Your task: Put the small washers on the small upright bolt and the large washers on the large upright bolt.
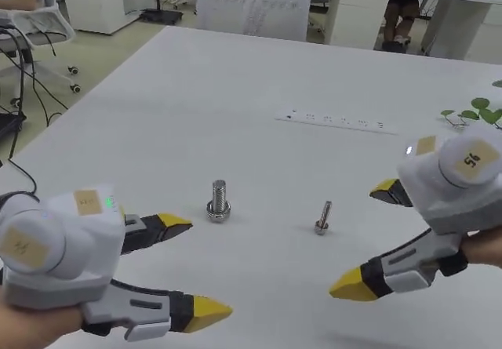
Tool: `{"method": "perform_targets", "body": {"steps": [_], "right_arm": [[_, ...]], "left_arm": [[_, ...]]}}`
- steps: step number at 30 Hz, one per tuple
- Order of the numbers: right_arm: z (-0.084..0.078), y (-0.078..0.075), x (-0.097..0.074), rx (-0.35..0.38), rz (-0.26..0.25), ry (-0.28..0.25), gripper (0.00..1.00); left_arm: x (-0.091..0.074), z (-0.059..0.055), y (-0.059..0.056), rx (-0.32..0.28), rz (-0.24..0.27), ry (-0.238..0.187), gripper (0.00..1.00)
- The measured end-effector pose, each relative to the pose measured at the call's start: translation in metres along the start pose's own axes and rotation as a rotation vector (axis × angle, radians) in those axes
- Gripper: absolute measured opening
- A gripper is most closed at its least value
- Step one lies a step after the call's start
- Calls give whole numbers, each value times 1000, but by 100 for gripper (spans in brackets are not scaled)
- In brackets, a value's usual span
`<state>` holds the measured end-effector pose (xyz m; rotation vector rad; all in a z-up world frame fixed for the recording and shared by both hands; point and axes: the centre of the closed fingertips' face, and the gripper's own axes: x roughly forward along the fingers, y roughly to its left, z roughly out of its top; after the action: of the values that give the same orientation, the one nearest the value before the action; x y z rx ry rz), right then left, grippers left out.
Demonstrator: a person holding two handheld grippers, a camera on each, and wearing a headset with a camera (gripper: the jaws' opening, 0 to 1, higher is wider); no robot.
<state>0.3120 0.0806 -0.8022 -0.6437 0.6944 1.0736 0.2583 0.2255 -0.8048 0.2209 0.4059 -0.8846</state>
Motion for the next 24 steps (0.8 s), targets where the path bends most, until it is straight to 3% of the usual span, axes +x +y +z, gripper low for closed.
{"method": "perform_targets", "body": {"steps": [17, 24], "right_arm": [[-16, 38, -12, 80, -15, -84, 97], [-19, 39, -17, 111, -34, -116, 96]], "left_arm": [[-4, -4, -7, -11, 2, -4, 70], [-5, -6, -9, -15, 1, -2, 70]]}}
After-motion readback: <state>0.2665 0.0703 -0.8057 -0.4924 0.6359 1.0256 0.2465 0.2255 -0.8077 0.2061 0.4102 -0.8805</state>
